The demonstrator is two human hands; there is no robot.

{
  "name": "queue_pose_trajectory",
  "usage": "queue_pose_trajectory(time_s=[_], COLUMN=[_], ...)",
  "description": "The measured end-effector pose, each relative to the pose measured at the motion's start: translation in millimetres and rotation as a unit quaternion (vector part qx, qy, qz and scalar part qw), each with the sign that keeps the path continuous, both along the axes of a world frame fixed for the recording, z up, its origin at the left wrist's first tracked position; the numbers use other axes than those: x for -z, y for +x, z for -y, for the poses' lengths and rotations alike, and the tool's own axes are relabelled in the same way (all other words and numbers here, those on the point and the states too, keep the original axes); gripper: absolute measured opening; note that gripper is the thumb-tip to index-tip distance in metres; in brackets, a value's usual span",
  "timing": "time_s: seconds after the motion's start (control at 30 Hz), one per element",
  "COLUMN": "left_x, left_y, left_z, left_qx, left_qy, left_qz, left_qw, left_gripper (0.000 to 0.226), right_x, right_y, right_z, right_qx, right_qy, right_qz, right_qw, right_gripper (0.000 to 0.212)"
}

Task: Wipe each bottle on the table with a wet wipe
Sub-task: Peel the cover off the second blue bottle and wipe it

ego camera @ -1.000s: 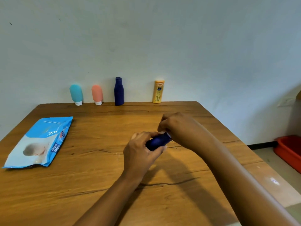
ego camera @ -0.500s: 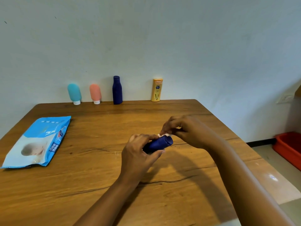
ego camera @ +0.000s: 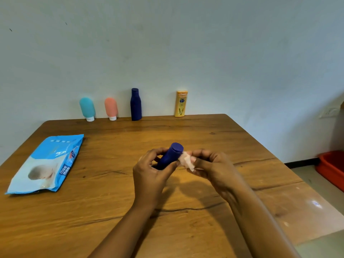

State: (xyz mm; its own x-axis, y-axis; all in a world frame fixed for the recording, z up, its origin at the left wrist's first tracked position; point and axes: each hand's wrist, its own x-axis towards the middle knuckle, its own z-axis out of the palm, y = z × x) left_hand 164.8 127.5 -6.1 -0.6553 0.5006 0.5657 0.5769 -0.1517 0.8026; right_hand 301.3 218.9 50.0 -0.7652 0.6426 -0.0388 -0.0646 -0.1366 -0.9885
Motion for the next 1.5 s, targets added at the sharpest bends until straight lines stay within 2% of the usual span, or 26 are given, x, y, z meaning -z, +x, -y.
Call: queue_pose_trajectory(time_s=[0.07,0.1,0.13,0.17,0.23,0.3,0.33,0.37,0.43,0.53,0.6,0.7,0.9,1.0,1.07,1.13,1.17,1.3,1.37,1.43,1.5], left_x=[-1,-1,-1,-2,-2,-2,-3,-4,-6,-8,-7,-7,-8,-14,-17,-17,-15,1,2,-7,-21], left_y=[-4,-4,-3,-2,-1,-3,-4,-6,-8,-8,-9,-12,-31,-49,-67,-87,-95,-112,-113,-113,-113], left_z=[-1,-1,-1,-2,-2,0,1,2,5,7,7,9,20,24,24,25,25,33,41,50,56], left_qx=[-0.003,-0.002,-0.003,-0.004,-0.001,-0.002,-0.004,-0.008,-0.014,-0.011,-0.004,-0.003,-0.027,-0.032,-0.026,-0.027,-0.035,-0.050,-0.069,-0.107,-0.141], left_qy=[0.002,0.001,-0.002,-0.005,-0.008,-0.008,-0.007,-0.006,-0.006,-0.009,-0.008,-0.013,-0.037,-0.054,-0.071,-0.125,-0.162,-0.280,-0.342,-0.451,-0.558], left_qz=[0.023,0.028,0.030,0.031,0.032,0.030,0.032,0.036,0.044,0.047,0.054,0.060,0.085,0.150,0.237,0.313,0.319,0.298,0.251,0.139,-0.024], left_qw=[1.000,1.000,1.000,0.999,0.999,1.000,0.999,0.999,0.999,0.999,0.999,0.998,0.995,0.987,0.969,0.941,0.933,0.911,0.903,0.875,0.817], left_gripper=[0.037,0.038,0.039,0.040,0.040,0.040,0.040,0.041,0.040,0.038,0.037,0.035,0.037,0.039,0.049,0.056,0.056,0.055,0.056,0.065,0.079], right_x=[-6,-10,-13,-17,-18,-7,-2,0,0,-9,-14,-11,1,9,15,23,27,41,48,53,56], right_y=[2,2,0,-4,-17,-27,-28,-25,-19,-23,-36,-48,-40,-38,-40,-42,-44,-50,-54,-57,-60], right_z=[7,8,5,3,-1,-4,-7,-12,-23,-20,-6,2,-28,-26,-24,-23,-22,-21,-19,-17,-15], right_qx=[-0.006,0.024,0.073,0.116,0.125,0.076,0.065,0.061,0.089,0.156,0.119,0.028,0.065,0.112,0.130,0.140,0.144,0.149,0.147,0.148,0.146], right_qy=[0.001,0.076,0.205,0.355,0.591,0.707,0.732,0.739,0.723,0.664,0.664,0.681,0.613,0.556,0.529,0.506,0.499,0.478,0.465,0.453,0.439], right_qz=[-0.039,-0.047,-0.037,-0.015,0.022,0.053,0.063,0.067,0.055,0.011,-0.007,0.020,0.105,0.072,0.053,0.041,0.041,0.031,0.029,0.027,0.022], right_qw=[0.999,0.996,0.975,0.928,0.797,0.701,0.675,0.668,0.683,0.732,0.738,0.731,0.780,0.820,0.837,0.850,0.853,0.865,0.873,0.879,0.886], right_gripper=[0.020,0.021,0.023,0.024,0.028,0.032,0.032,0.031,0.028,0.028,0.029,0.027,0.024,0.025,0.025,0.024,0.024,0.023,0.023,0.023,0.023])
